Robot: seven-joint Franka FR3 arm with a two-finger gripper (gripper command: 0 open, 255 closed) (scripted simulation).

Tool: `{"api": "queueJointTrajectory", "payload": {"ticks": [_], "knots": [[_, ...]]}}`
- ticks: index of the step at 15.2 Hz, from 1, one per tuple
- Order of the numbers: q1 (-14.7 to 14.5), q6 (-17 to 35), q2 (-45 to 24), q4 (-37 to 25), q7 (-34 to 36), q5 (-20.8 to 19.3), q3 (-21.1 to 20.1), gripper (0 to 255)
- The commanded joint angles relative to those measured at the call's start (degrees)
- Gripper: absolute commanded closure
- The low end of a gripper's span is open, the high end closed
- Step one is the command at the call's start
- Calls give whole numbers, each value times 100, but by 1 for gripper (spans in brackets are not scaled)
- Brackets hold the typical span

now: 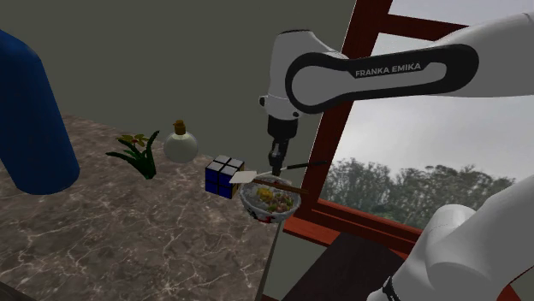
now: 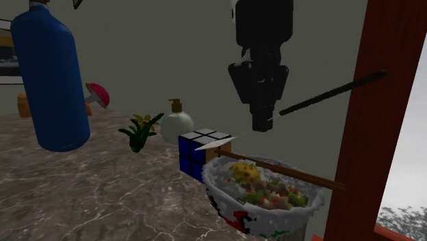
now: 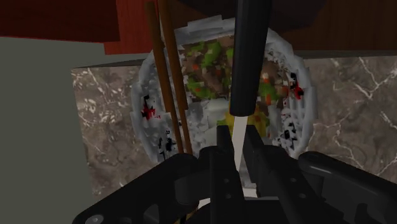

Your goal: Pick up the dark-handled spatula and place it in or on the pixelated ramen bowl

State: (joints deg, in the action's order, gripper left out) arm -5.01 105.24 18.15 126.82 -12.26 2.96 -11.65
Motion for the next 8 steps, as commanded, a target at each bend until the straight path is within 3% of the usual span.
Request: {"api": "queueJointTrajectory", "payload": {"ticks": [1,8], "knots": [[-2,165,-21,140,2,1,-8,255],[-7,720,-155,563,20,-4,-39,255]]}}
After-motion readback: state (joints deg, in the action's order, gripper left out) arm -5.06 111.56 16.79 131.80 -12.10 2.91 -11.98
